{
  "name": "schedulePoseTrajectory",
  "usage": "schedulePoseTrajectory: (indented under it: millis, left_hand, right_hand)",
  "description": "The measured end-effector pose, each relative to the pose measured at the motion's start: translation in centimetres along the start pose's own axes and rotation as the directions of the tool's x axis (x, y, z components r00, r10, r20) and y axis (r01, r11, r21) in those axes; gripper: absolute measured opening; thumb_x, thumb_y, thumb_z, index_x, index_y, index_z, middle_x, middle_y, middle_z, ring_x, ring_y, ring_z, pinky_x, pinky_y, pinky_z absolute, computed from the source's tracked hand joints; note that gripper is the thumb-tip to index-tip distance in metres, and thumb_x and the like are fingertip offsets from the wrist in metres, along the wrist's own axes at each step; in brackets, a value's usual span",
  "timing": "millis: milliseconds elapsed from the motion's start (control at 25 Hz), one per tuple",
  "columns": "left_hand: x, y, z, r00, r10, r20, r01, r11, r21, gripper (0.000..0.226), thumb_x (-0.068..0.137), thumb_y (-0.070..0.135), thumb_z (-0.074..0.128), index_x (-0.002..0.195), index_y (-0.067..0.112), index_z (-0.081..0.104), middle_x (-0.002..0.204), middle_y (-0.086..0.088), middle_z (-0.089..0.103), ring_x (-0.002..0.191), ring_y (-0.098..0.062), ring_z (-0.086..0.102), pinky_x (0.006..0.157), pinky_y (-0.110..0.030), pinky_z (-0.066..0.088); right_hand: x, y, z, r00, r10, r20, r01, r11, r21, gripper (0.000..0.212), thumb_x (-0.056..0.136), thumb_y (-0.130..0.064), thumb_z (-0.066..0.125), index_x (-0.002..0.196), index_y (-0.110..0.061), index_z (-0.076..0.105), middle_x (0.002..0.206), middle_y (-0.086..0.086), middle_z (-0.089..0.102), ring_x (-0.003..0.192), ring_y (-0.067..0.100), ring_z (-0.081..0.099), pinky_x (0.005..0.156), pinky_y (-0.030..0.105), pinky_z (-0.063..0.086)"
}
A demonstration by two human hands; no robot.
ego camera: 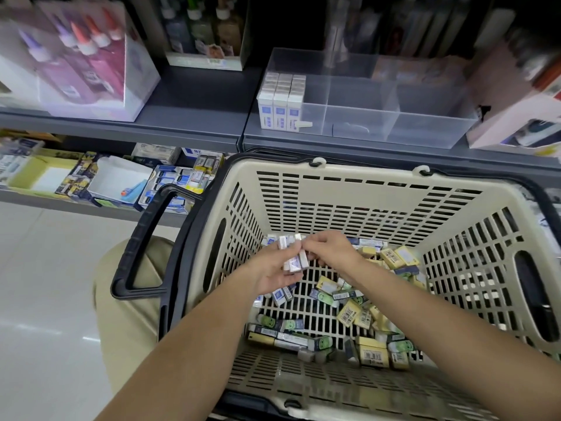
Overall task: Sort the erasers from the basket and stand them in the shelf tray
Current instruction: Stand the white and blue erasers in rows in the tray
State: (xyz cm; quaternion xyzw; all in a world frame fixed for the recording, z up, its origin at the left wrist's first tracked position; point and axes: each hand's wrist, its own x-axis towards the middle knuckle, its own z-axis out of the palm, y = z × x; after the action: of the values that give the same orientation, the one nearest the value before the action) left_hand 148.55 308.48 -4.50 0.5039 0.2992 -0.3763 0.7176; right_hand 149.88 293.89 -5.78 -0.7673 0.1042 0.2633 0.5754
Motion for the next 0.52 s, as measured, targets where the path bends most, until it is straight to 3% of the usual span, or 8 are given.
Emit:
schedulePoseTrajectory:
  millis: [80, 120, 200, 280, 360, 520]
  left_hand:
    - [-0.1, 0.3, 0.1, 0.998, 0.028, 0.047, -0.026, 0.999, -0.033, 0.038, 0.078, 0.026, 0.073, 0.111, 0.012, 0.061, 0.092, -0.007, 0.069, 0.087, -0.022, 0.064, 0.063, -0.033, 0.055]
    - [-0.1, 0.4, 0.2, 0.998, 0.038, 0.041, -0.038, 0.999, -0.021, 0.037, 0.076, 0.024, 0.076, 0.108, 0.012, 0.062, 0.089, -0.006, 0.070, 0.085, -0.022, 0.065, 0.063, -0.033, 0.056]
    - [0.2, 0.4, 0.6, 0.998, 0.055, -0.007, -0.055, 0.998, 0.003, 0.027, 0.074, 0.014, 0.077, 0.095, 0.015, 0.060, 0.084, -0.006, 0.069, 0.084, -0.023, 0.067, 0.065, -0.035, 0.058]
    - [0.4, 0.4, 1.1, 0.998, 0.062, -0.024, -0.062, 0.998, -0.001, 0.026, 0.076, 0.005, 0.074, 0.092, 0.016, 0.057, 0.091, -0.009, 0.067, 0.085, -0.025, 0.066, 0.063, -0.035, 0.059]
    - [0.7, 0.5, 1.6, 0.998, 0.060, -0.015, -0.060, 0.998, -0.009, 0.026, 0.078, 0.002, 0.071, 0.096, 0.013, 0.056, 0.098, -0.012, 0.067, 0.087, -0.024, 0.065, 0.060, -0.034, 0.058]
    - [0.9, 0.2, 1.6, 0.998, 0.053, -0.034, -0.052, 0.998, 0.019, 0.023, 0.080, 0.003, 0.069, 0.096, 0.014, 0.058, 0.097, -0.012, 0.067, 0.087, -0.022, 0.064, 0.063, -0.033, 0.058]
  right_hand:
    - [-0.3, -0.2, -1.1, 0.996, -0.010, 0.086, -0.001, 0.992, 0.127, 0.008, 0.085, -0.023, 0.066, 0.088, -0.018, 0.070, 0.073, -0.006, 0.067, 0.065, 0.005, 0.058, 0.058, 0.019, 0.044]
    - [-0.4, 0.1, -2.1, 0.995, -0.015, 0.095, 0.009, 0.998, 0.066, 0.009, 0.087, -0.024, 0.063, 0.091, -0.019, 0.069, 0.073, -0.010, 0.067, 0.063, 0.002, 0.059, 0.058, 0.018, 0.045]
    - [-0.4, 1.4, -5.0, 0.998, -0.053, -0.041, 0.037, 0.950, -0.310, 0.012, 0.090, -0.022, 0.058, 0.091, -0.019, 0.070, 0.072, -0.015, 0.066, 0.058, 0.001, 0.058, 0.055, 0.015, 0.044]
    - [-0.5, 3.5, -8.1, 0.950, -0.135, -0.282, -0.077, 0.772, -0.630, 0.017, 0.091, -0.015, 0.053, 0.098, -0.013, 0.069, 0.090, -0.004, 0.069, 0.072, 0.013, 0.062, 0.064, 0.025, 0.052]
    - [-0.5, 6.0, -10.3, 0.904, -0.187, -0.384, -0.170, 0.668, -0.724, 0.026, 0.091, -0.011, 0.050, 0.113, -0.013, 0.063, 0.113, 0.007, 0.064, 0.096, 0.024, 0.061, 0.081, 0.036, 0.052]
    - [0.2, 8.4, -11.0, 0.935, -0.213, -0.283, -0.129, 0.539, -0.832, 0.036, 0.090, -0.020, 0.056, 0.126, -0.018, 0.053, 0.123, 0.005, 0.059, 0.110, 0.024, 0.057, 0.087, 0.040, 0.050]
